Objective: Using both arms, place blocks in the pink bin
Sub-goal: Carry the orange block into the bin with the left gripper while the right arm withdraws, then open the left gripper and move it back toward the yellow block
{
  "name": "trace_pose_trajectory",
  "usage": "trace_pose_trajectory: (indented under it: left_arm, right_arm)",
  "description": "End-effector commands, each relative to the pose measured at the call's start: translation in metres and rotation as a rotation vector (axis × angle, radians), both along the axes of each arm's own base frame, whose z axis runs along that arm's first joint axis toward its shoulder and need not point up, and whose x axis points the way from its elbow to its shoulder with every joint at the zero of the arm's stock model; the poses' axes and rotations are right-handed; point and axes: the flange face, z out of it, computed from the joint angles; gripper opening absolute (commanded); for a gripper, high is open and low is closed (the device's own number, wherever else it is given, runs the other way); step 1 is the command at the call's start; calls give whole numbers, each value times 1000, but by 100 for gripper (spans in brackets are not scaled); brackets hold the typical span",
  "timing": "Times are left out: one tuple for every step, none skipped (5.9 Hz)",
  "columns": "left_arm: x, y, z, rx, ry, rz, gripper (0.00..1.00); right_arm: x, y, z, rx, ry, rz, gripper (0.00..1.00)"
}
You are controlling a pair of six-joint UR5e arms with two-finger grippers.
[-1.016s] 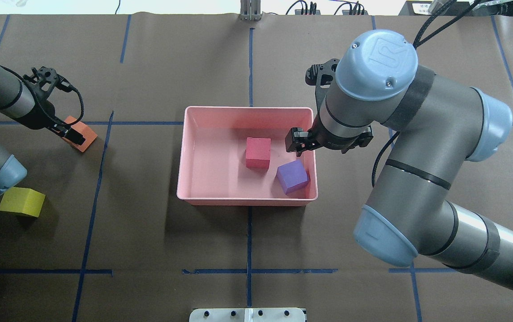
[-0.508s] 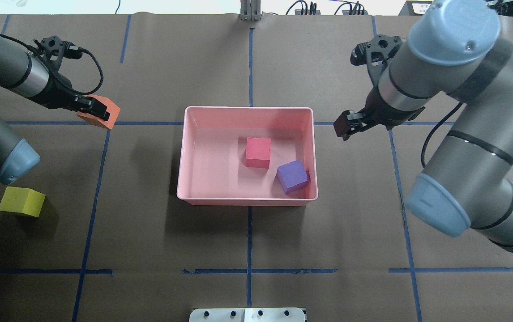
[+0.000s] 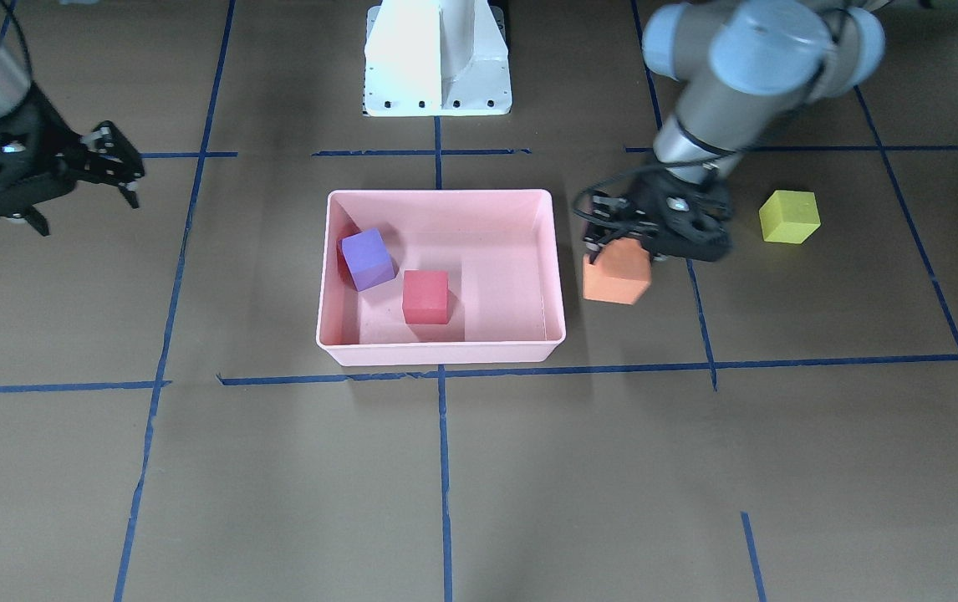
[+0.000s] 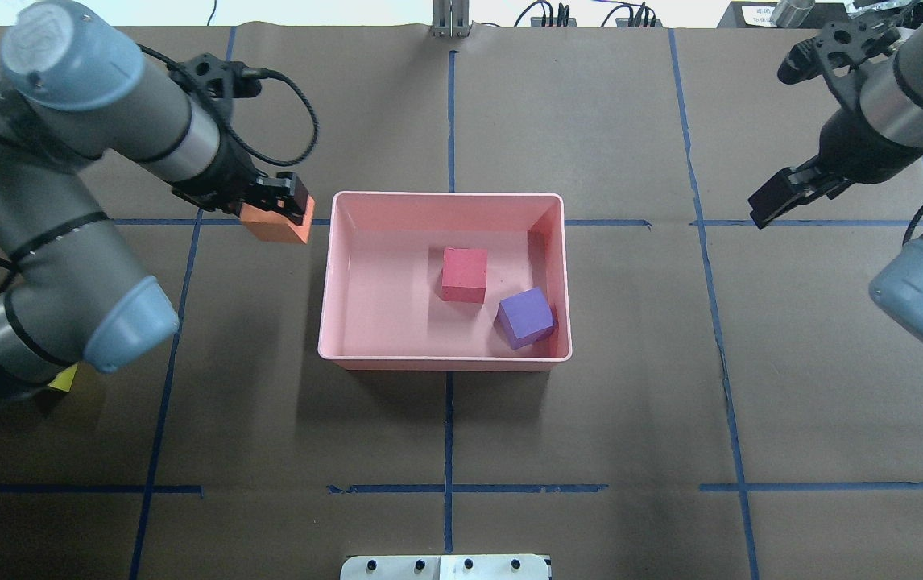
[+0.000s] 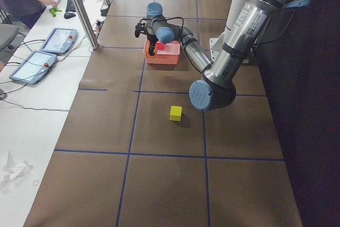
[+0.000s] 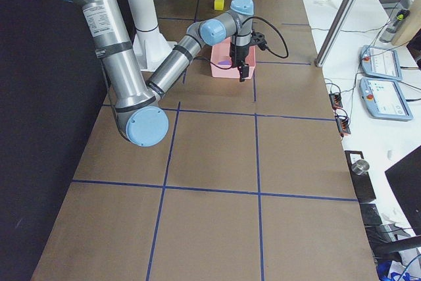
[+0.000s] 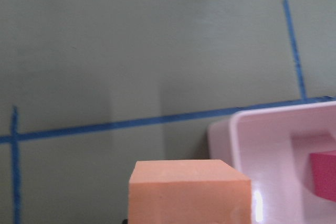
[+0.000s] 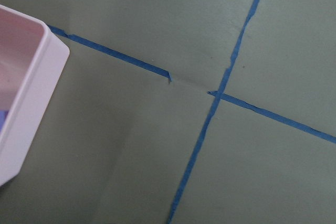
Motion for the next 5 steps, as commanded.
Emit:
trace_pose_trajectory:
  left_arm:
    - [64,52,-35,-22,-18,-34,100]
    - [53,56,-20,-13,-32,-26,100]
    - [23,66,-3,85,-47,38,100]
    - [-13,65,36,171,-106,99,100]
    - [-50,62,92,168,-184,108,100]
  right_arm:
    - [19,1,21,10,-2,-25,100]
    - [21,5,34,21,-9,-28,100]
    - [24,10,48,34,-16,-28,100]
    - [25,12,54,34,-15,-29,100]
    - [25,11,57,29,-11,-28,100]
